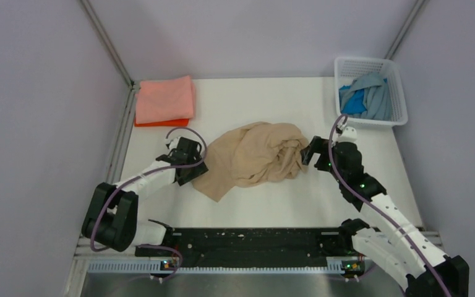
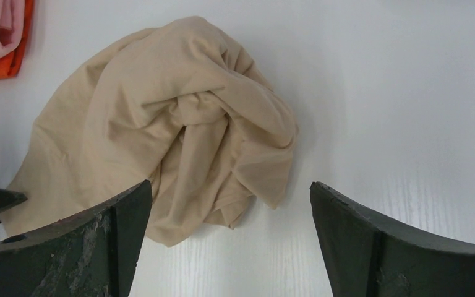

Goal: Fold and stack the t-shirts
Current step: Flatten out the tshirt

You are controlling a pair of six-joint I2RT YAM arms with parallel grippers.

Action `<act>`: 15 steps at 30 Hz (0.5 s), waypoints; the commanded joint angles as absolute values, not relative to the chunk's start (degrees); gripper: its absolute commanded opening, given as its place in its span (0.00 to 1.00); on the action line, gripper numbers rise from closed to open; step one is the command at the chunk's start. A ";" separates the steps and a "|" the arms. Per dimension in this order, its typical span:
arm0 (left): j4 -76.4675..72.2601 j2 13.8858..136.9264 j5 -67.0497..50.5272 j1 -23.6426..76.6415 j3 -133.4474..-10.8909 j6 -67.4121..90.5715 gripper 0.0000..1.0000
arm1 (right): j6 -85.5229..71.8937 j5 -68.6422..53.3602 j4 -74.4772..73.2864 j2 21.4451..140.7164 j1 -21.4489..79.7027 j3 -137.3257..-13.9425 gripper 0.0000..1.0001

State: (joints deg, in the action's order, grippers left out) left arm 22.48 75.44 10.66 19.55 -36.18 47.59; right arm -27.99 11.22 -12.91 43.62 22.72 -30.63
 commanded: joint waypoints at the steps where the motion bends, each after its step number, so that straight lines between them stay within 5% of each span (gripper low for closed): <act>1: 20.54 82.09 11.56 22.49 -37.53 49.46 0.68 | -28.55 3.77 -11.03 44.84 22.81 -32.35 0.95; 6: 20.50 86.75 13.54 23.91 -40.58 48.58 0.34 | -28.47 4.88 -12.08 49.16 28.60 -33.63 0.93; 8: 20.44 87.53 14.00 24.20 -41.07 48.55 0.02 | -29.86 10.47 -12.73 51.19 33.47 -34.24 0.92; 15: 14.84 81.49 13.95 25.90 -37.25 47.10 0.00 | -37.08 25.52 -10.21 64.59 45.28 -37.30 0.86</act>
